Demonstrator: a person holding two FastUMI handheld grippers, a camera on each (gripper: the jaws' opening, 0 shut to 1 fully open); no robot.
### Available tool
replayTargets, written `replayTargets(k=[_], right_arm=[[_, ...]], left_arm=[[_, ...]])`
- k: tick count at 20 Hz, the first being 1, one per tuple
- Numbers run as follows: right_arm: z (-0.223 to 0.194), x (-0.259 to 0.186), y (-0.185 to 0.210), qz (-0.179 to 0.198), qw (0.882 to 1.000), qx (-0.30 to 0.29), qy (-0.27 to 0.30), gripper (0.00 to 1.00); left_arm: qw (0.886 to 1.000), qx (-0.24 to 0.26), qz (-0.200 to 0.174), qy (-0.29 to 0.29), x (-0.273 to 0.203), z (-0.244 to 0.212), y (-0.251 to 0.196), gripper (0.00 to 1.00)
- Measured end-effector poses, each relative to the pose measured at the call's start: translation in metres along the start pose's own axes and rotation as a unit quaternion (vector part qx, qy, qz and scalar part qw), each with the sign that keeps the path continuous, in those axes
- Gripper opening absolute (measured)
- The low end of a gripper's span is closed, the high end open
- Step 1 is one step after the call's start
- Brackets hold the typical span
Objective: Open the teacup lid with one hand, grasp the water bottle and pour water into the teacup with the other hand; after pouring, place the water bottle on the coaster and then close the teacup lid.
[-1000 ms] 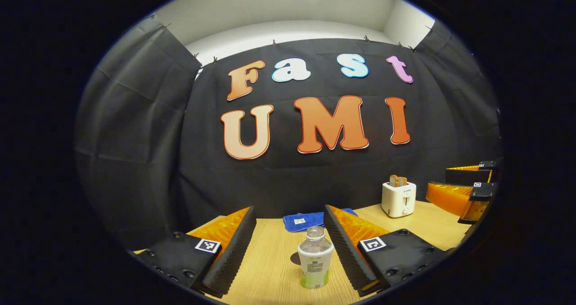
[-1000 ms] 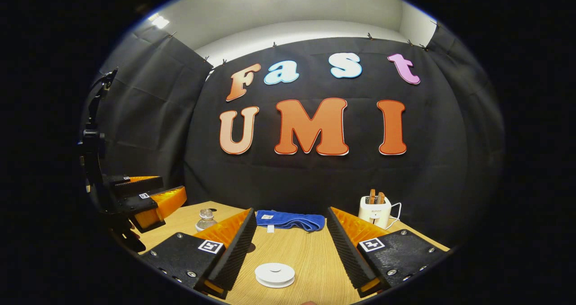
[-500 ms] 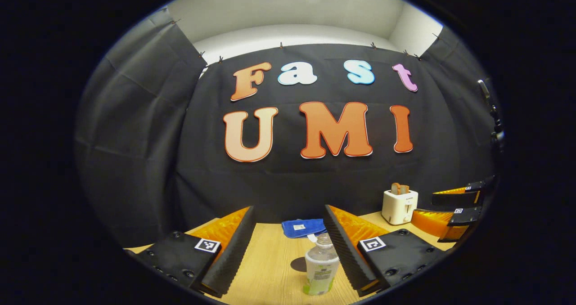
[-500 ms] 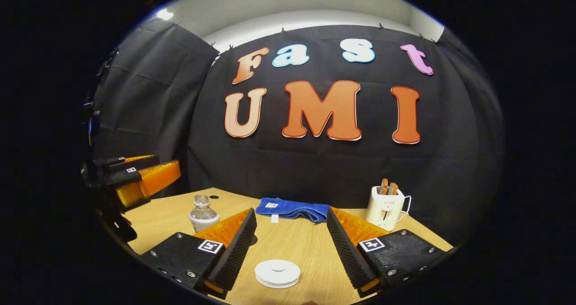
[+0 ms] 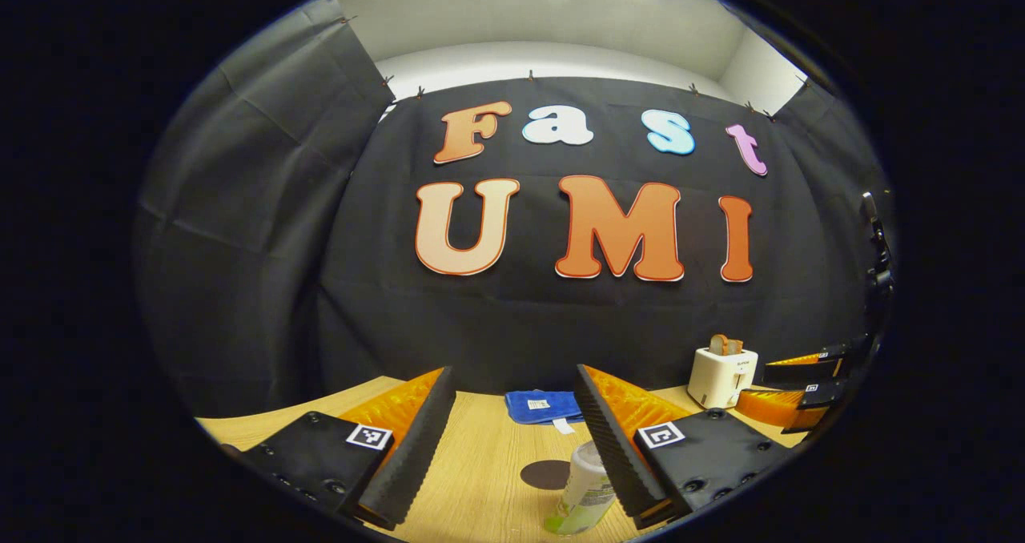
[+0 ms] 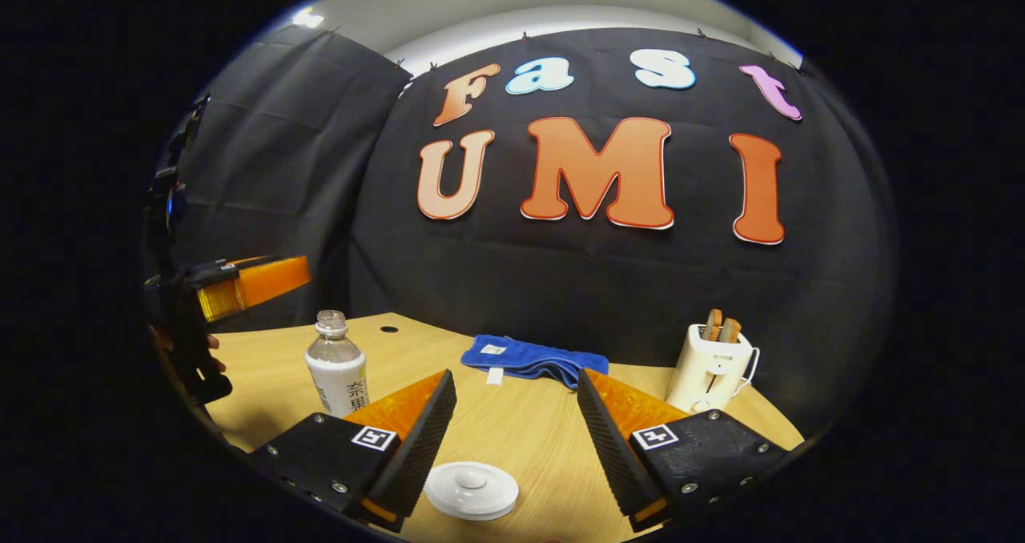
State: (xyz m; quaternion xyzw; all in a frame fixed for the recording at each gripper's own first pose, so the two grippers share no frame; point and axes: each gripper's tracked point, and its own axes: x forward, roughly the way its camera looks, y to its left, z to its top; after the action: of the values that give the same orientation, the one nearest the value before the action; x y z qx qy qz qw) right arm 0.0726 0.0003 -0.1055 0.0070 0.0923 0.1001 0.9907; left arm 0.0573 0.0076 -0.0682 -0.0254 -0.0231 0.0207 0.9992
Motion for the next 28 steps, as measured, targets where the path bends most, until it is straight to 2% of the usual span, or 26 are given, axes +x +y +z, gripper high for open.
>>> replayTargets(k=[4,6,8,10,12,14,16,18,22,23,28], right_arm=[[0.009,0.014,0.007,0.056,0.998,0.04,-0.016,0.92],[-0.005,0.019,0.006,0.068,0.996,0.061,0.016,0.91],[-0.023,0.014,0.006,0.075,0.993,0.075,0.049,0.92],[-0.037,0.009,0.003,0.058,0.994,0.068,0.06,0.9],[-0.043,0.002,-0.003,0.021,0.996,0.055,0.06,0.9],[-0.045,-0.009,0.014,0.014,0.996,0.058,0.06,0.89],[-0.051,-0.017,0.025,0.001,0.997,0.038,0.071,0.89],[-0.055,-0.02,0.024,-0.023,0.996,0.016,0.08,0.84],[-0.075,-0.022,0.027,-0.041,0.993,0.004,0.108,0.84],[-0.079,-0.022,0.026,-0.044,0.993,0.001,0.113,0.78],[-0.105,-0.016,0.03,-0.037,0.988,-0.008,0.147,0.64]], left_arm=[[1.0,0.014,0.014,0.012,0.0,0.002,-0.001,0.92],[0.999,0.027,0.02,0.034,0.003,0.0,-0.007,0.94],[0.999,0.023,0.014,0.036,-0.001,-0.003,-0.014,0.92],[1.0,0.012,0.002,0.021,-0.007,-0.006,-0.017,0.92],[0.999,-0.004,-0.026,0.028,-0.015,-0.014,-0.026,0.92],[0.998,0.014,-0.052,0.03,-0.022,-0.017,-0.033,0.92],[0.997,0.035,-0.061,0.026,-0.023,-0.018,-0.032,0.92],[0.996,0.019,-0.079,0.047,-0.025,-0.031,-0.037,0.92],[0.993,0.007,-0.084,0.078,-0.025,-0.048,-0.036,0.92],[0.993,0.008,-0.085,0.083,-0.026,-0.05,-0.037,0.91],[0.992,0.013,-0.083,0.095,-0.032,-0.059,-0.041,0.92]])
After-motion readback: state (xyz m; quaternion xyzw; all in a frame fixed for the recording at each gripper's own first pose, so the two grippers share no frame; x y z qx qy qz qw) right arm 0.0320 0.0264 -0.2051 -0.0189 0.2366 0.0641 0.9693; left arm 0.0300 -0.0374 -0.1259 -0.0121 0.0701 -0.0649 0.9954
